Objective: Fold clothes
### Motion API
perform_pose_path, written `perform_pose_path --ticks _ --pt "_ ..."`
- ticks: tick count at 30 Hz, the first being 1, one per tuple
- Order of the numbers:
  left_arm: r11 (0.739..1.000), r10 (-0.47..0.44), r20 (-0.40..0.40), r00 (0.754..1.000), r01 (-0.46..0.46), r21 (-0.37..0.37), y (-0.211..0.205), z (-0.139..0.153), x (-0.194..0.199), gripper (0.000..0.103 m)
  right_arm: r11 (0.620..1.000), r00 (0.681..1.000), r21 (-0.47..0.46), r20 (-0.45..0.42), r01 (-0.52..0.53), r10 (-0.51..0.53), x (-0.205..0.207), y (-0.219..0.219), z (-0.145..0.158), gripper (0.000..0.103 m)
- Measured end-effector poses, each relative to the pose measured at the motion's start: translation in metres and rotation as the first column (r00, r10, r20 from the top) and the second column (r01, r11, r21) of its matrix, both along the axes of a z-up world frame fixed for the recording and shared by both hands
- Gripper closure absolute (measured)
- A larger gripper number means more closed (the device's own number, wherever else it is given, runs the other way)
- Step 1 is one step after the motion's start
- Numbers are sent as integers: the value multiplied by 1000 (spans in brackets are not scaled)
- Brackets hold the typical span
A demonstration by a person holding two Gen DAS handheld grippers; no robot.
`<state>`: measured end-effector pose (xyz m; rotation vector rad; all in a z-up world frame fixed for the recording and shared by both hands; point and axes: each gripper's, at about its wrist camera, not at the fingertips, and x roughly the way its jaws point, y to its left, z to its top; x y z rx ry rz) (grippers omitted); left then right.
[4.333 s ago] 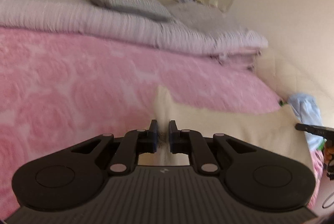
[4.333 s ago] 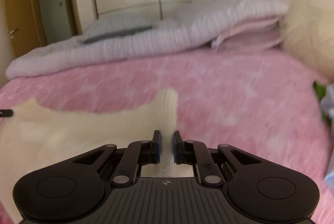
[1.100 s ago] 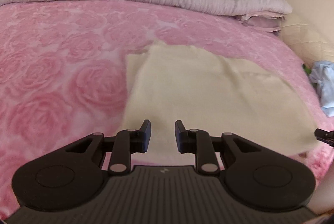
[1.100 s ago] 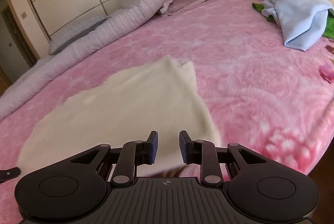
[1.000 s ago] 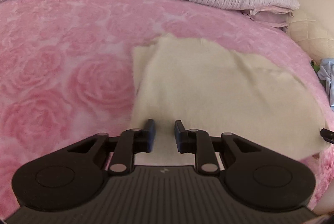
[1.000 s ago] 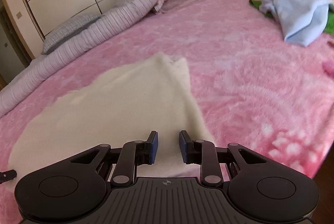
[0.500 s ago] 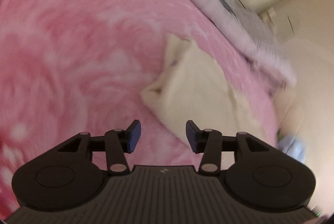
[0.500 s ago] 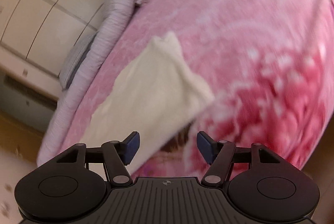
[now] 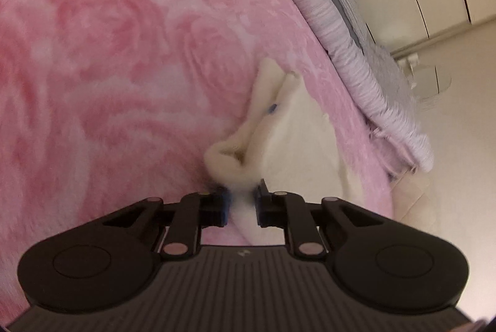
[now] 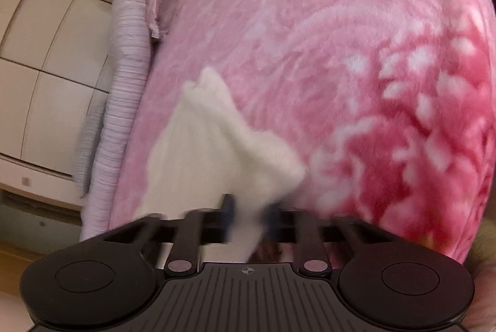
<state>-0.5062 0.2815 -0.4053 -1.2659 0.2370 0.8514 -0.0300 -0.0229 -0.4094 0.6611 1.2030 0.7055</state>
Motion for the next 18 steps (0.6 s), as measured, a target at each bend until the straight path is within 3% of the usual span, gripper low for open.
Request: perform_pose_path --ticks 4,9,15,18 --pt "993 -43 -31 999 46 105 -9 16 0 97 999 998 17 55 -27 26 -3 -6 8 96" --pt "983 -78 -39 996 84 166 -27 36 -9 98 999 998 28 62 -19 18 -13 -27 25 97" --pt "975 -141 -51 989 148 169 -74 48 -38 98 998 997 17 53 -54 53 -25 -74 36 97" --pt "978 -164 -95 982 174 114 -91 35 -49 97 996 994 -8 51 -91 91 -29 -95 30 95"
